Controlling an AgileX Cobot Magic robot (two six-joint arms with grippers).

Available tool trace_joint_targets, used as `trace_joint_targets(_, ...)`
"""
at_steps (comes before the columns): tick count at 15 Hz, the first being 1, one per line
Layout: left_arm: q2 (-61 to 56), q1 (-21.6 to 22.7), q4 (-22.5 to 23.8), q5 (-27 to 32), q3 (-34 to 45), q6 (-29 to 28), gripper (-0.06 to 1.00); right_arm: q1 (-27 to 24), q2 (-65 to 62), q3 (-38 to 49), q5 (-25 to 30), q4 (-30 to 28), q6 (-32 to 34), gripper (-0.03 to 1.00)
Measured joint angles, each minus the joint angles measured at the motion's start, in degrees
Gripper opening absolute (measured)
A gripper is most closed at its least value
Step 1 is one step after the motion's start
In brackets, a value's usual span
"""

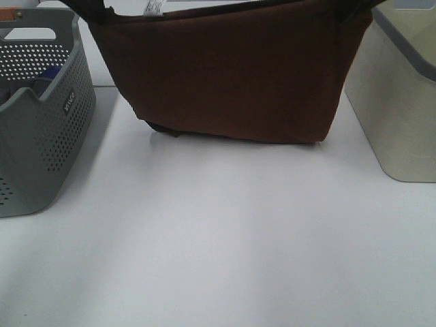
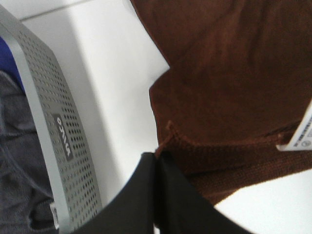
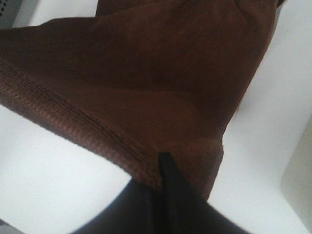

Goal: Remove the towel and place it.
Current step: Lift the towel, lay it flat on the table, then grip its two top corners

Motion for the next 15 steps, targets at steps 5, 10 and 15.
trace_joint_targets(5,-10.6,-7.8,2.1,-0.5,22.7,-2.6,0.00,0.0,-11.7,20.7,0.2,1.9,-1.0,0.00)
trace_joint_targets(10,-20.5,-12.8,0.9,-2.2,39.4,-8.4,0.00,0.0,-18.5,40.0,0.3,4.2,-1.2,0.00)
trace_joint_targets(15,-25.4,-15.8,-4.2,-3.5,51.6,-11.9,0.00,0.0,-22.1,53.2,0.2,6.9,-1.3,0.00)
